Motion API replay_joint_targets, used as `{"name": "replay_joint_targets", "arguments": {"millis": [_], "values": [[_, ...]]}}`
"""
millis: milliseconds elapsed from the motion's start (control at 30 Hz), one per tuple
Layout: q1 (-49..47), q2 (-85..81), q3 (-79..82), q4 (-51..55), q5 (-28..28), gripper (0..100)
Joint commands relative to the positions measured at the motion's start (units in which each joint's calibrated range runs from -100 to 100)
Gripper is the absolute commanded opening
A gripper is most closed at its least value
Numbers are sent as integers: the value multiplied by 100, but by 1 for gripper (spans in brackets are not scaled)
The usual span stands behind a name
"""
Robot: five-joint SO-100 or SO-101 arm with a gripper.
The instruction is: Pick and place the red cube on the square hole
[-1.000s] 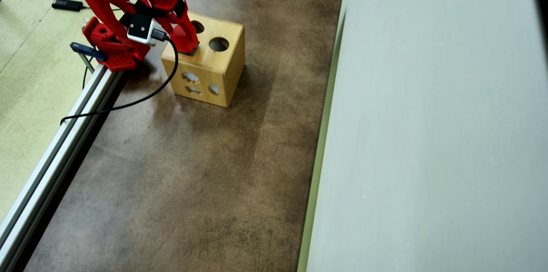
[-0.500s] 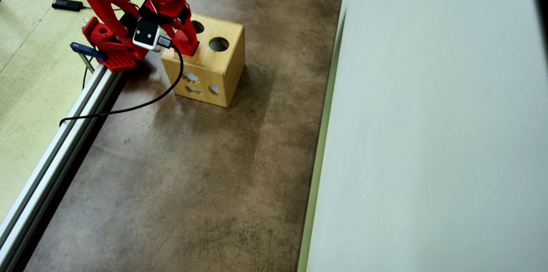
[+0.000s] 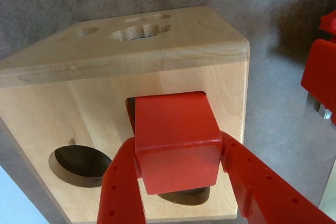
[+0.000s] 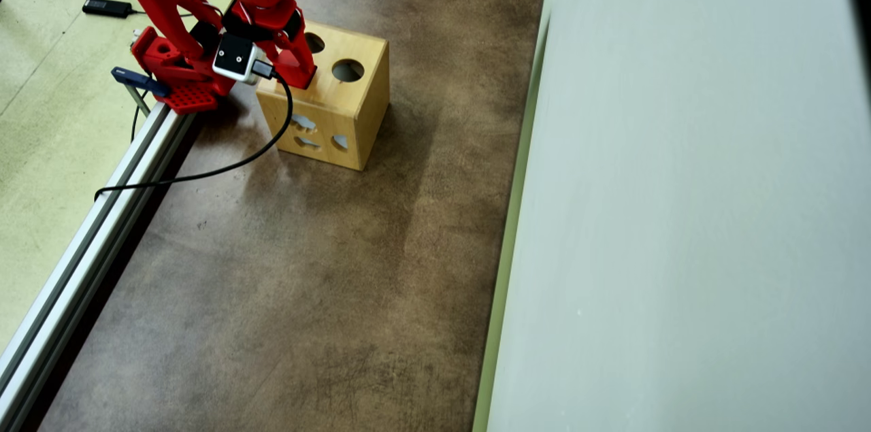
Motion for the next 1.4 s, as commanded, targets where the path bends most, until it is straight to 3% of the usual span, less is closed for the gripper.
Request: {"name": "replay_joint_targets", "arguments": {"millis": [0,1367], "values": [[4,-27,-30,49,39,1],[49,-112,-75,49,-5,1]]}}
